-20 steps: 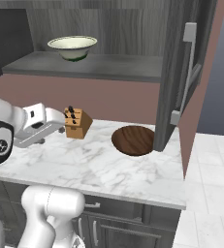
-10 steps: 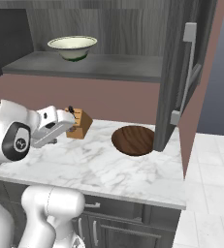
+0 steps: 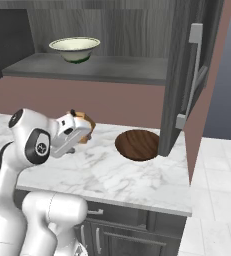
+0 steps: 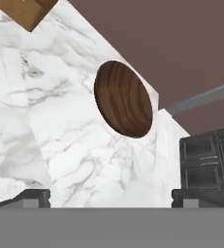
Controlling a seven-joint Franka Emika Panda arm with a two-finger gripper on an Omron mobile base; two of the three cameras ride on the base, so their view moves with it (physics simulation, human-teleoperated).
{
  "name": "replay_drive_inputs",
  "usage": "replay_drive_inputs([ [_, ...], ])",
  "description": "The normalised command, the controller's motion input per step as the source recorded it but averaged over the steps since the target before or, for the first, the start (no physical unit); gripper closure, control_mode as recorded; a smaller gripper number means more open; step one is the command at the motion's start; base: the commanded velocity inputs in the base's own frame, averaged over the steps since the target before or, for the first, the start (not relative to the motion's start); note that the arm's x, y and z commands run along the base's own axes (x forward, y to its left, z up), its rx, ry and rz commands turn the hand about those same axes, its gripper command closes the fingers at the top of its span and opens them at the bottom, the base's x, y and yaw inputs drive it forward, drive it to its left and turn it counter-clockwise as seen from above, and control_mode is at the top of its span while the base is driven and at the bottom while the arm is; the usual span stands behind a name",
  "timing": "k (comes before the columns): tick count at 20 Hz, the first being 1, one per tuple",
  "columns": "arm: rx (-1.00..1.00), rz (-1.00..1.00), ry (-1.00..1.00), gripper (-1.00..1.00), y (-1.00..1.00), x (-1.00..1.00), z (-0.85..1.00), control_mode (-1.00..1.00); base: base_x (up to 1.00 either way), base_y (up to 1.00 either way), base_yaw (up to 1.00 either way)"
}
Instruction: Open the cabinet. Pick the bowls from the counter and place them in the cabinet. Then close the cabinet.
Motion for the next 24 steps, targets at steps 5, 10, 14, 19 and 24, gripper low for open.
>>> replay_drive_inputs([
  [5, -0.07, 0.00, 0.12, -1.00, -0.32, 0.47, -0.33, -1.00, 0.00, 0.00, 0.00],
  [10, -0.05, 0.00, 0.11, -1.00, -0.23, 0.59, -0.37, -1.00, 0.00, 0.00, 0.00],
  [14, -0.04, 0.00, 0.11, -1.00, -0.17, 0.59, -0.39, -1.00, 0.00, 0.00, 0.00],
  [19, -0.05, 0.00, 0.13, -1.00, -0.20, 0.62, -0.42, -1.00, 0.00, 0.00, 0.00],
  [24, -0.03, 0.00, 0.12, -1.00, -0.16, 0.66, -0.34, -1.00, 0.00, 0.00, 0.00],
])
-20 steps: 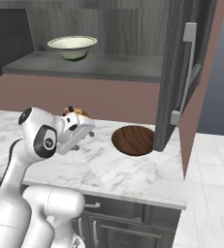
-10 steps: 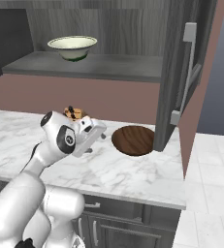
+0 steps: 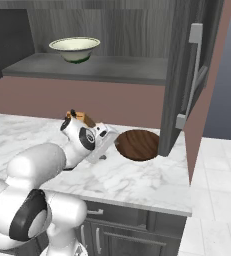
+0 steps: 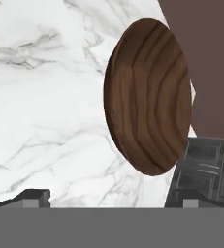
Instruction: Open the cabinet. Pick the bowls from the counter and place them in the cabinet. Then close the cabinet.
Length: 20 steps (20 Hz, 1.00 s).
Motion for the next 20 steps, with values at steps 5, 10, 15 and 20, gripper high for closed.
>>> replay_drive_inputs([
  [5, 0.00, 0.00, 0.08, -1.00, -0.06, 0.63, -0.24, -1.00, 0.00, 0.00, 0.00],
  [10, 0.00, 0.00, 0.07, -1.00, -0.07, 0.55, -0.23, -1.00, 0.00, 0.00, 0.00],
  [15, 0.00, 0.00, 0.06, -1.00, -0.14, 0.43, -0.27, -1.00, 0.00, 0.00, 0.00],
  [20, 0.00, 0.00, 0.04, -1.00, -0.19, 0.40, -0.27, -1.00, 0.00, 0.00, 0.00],
])
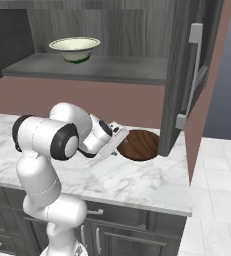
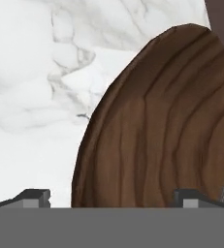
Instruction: Open the cabinet. Pick the bowls from the counter and place them in the cabinet. Then close the cabinet.
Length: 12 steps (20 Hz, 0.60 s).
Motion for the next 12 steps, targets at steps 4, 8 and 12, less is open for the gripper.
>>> replay_drive_inputs([
  [4, 0.00, 0.00, 0.03, -1.00, -0.16, 0.36, -0.27, -1.00, 0.00, 0.00, 0.00],
  [8, 0.00, 0.00, 0.00, -1.00, -0.11, 0.28, -0.37, -1.00, 0.00, 0.00, 0.00],
  [12, 0.00, 0.00, 0.00, -1.00, -0.13, 0.18, -0.39, -1.00, 0.00, 0.00, 0.00],
])
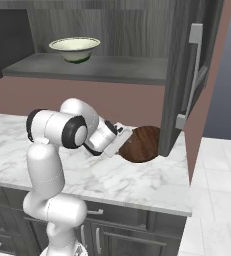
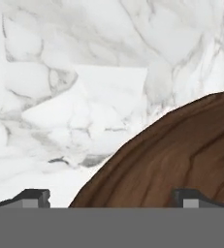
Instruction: Open the cabinet. Pick the bowls from the counter and place them in the cabinet. Then close the cabinet.
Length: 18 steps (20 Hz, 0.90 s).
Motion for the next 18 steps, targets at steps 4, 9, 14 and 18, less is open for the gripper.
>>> replay_drive_inputs([
  [4, 0.00, 0.00, 0.00, 1.00, -0.16, 0.05, -0.19, -1.00, 0.00, 0.00, 0.00],
  [9, 0.00, 0.00, 0.00, 1.00, -0.21, 0.00, 0.00, -1.00, 0.00, 0.00, 0.00],
  [14, 0.00, 0.00, 0.00, 1.00, -0.11, 0.00, 0.00, -1.00, 0.00, 0.00, 0.00],
  [18, 0.00, 0.00, 0.00, 1.00, -0.09, 0.00, 0.00, -1.00, 0.00, 0.00, 0.00],
])
